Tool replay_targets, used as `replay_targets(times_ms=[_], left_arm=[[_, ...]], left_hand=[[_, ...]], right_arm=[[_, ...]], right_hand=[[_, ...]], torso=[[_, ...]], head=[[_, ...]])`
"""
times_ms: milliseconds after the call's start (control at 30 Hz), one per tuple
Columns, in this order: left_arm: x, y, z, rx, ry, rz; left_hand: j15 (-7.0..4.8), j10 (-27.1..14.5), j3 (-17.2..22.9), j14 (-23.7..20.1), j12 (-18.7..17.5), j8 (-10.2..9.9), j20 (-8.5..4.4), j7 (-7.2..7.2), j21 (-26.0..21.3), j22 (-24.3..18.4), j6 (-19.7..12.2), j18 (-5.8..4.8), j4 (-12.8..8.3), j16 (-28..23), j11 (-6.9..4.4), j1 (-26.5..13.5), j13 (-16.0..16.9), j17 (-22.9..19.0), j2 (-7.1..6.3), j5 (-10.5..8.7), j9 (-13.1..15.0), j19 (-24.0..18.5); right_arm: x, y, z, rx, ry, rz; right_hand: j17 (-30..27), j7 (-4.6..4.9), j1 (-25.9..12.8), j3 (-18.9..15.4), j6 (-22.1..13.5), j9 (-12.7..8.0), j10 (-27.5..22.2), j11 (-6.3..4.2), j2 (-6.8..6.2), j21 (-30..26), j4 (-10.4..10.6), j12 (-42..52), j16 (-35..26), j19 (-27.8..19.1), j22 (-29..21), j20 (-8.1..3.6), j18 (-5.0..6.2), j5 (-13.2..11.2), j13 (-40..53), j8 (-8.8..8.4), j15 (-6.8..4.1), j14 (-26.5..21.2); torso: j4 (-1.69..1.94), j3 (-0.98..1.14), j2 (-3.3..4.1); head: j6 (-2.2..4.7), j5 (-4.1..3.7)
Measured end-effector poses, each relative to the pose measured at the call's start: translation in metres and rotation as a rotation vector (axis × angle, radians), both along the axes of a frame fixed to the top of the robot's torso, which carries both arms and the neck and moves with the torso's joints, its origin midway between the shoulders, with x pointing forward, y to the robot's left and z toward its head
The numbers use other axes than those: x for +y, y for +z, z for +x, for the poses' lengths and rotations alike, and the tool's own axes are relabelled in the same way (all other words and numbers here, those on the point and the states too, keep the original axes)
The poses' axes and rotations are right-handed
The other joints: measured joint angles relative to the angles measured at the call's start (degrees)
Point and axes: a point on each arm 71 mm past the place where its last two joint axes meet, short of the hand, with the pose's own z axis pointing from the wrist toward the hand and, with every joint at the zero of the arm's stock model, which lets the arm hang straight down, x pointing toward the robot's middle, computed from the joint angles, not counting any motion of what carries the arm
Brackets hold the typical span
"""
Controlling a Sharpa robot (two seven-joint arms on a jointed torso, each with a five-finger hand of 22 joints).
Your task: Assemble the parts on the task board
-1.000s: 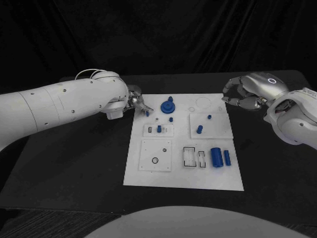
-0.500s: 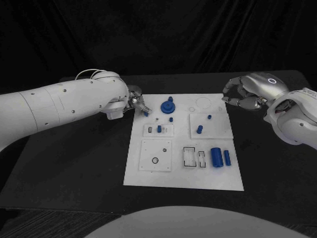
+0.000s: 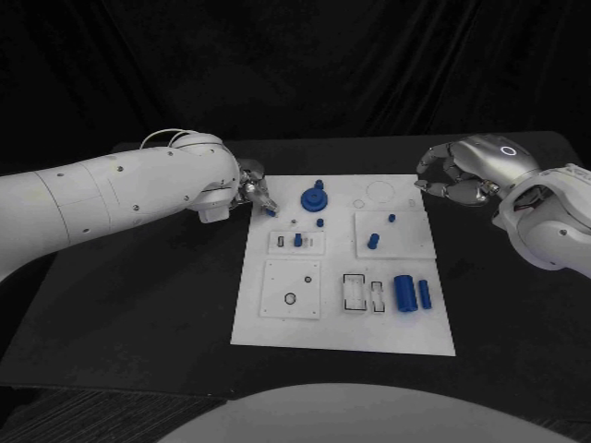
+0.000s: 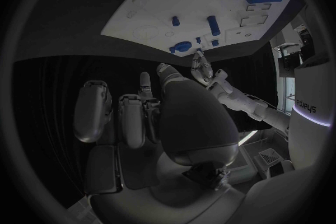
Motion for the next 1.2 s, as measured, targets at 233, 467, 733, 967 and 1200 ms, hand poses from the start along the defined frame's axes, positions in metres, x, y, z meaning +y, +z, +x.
replay_targets(times_ms=[233, 467, 733, 967, 1200], left_arm=[[0.003, 0.000, -0.004, -0.002, -0.004, -0.010], [0.009, 0.004, -0.020, -0.005, -0.024, -0.036], [0.006, 0.017, -0.039, -0.014, -0.063, -0.061], [0.001, 0.018, -0.048, -0.002, -0.081, -0.062], [-0.002, 0.017, -0.050, 0.008, -0.084, -0.052]], left_hand=[[0.00, 0.0, 2.2, 0.0, 0.0, -0.1, 0.00, -0.10, 0.0, 0.0, 0.2, 0.00, -0.3, 0.0, 0.00, -0.6, 0.0, 0.0, -0.89, 0.01, 0.3, 0.0], [0.00, 0.0, 4.0, 0.0, 0.0, -0.1, 0.00, -0.10, -0.2, 0.0, 0.4, 0.00, -0.9, 0.0, 0.00, -1.3, 0.0, 0.0, -1.57, 0.00, 0.5, 0.0], [0.00, 0.0, 5.3, 0.0, 0.0, -0.1, 0.00, -0.09, -0.2, 0.0, 0.8, 0.00, -1.9, 0.0, 0.00, -1.9, 0.0, 0.0, -2.07, -0.01, 0.5, 0.0], [0.00, 0.0, 5.5, 0.0, 0.0, -0.1, 0.00, 0.10, -0.2, 0.0, 1.0, 0.00, -1.9, 0.0, 0.00, -2.3, 0.0, 0.0, -2.05, -0.30, 0.5, 0.0], [0.00, 0.0, 5.7, 0.0, 0.0, -0.1, 0.00, 0.13, -0.2, 0.0, 1.0, 0.00, -1.7, 0.0, 0.00, -2.3, 0.0, 0.0, -2.05, -0.32, 0.5, 0.0]], right_arm=[[-0.001, 0.000, -0.001, 0.000, -0.002, 0.000], [-0.003, 0.000, -0.001, 0.001, -0.006, 0.000], [-0.003, 0.000, -0.001, 0.001, -0.006, 0.000], [-0.003, 0.000, -0.001, 0.001, -0.005, 0.000], [-0.002, 0.000, -0.001, 0.002, -0.005, 0.001]], right_hand=[[0.0, 0.20, 0.1, 0.2, 0.2, 0.0, 0.0, 0.00, 0.11, -0.2, -0.2, 0.0, 0.0, 0.0, 0.0, 0.00, 0.00, 0.4, 0.0, 0.00, 0.00, 0.0], [0.0, 0.20, 0.2, 0.2, 0.2, 0.0, 0.0, 0.00, 0.23, -0.2, -0.2, 0.0, 0.0, 0.0, 0.0, 0.00, 0.00, 0.4, 0.0, 0.00, 0.00, 0.0], [0.0, 0.20, 0.2, 0.2, 0.2, 0.0, 0.0, 0.00, 0.23, -0.2, -0.2, 0.0, 0.0, 0.0, 0.0, 0.00, 0.00, 0.4, 0.0, 0.00, 0.00, 0.0], [0.0, 0.00, 0.2, 0.2, 0.4, -0.1, 0.0, 0.00, 0.23, -0.5, -0.2, 0.0, -0.2, 0.0, 0.0, 0.00, 0.00, 0.4, 0.0, 0.00, 0.00, 0.0], [0.0, 0.00, 0.2, 0.3, 0.4, -0.1, 0.0, 0.00, 0.22, -0.5, -0.3, 0.0, -0.2, 0.0, 0.0, 0.00, 0.00, 0.6, 0.0, -0.21, 0.00, 0.0]], torso=[[0.02, -0.01, 0.02], [0.05, -0.01, 0.02], [-0.02, 0.00, 0.02], [0.00, 0.02, 0.06], [0.04, 0.02, 0.05]], head=[[0.00, -0.08], [0.00, -0.26], [0.00, 0.24], [0.00, 0.17], [0.00, 0.44]])
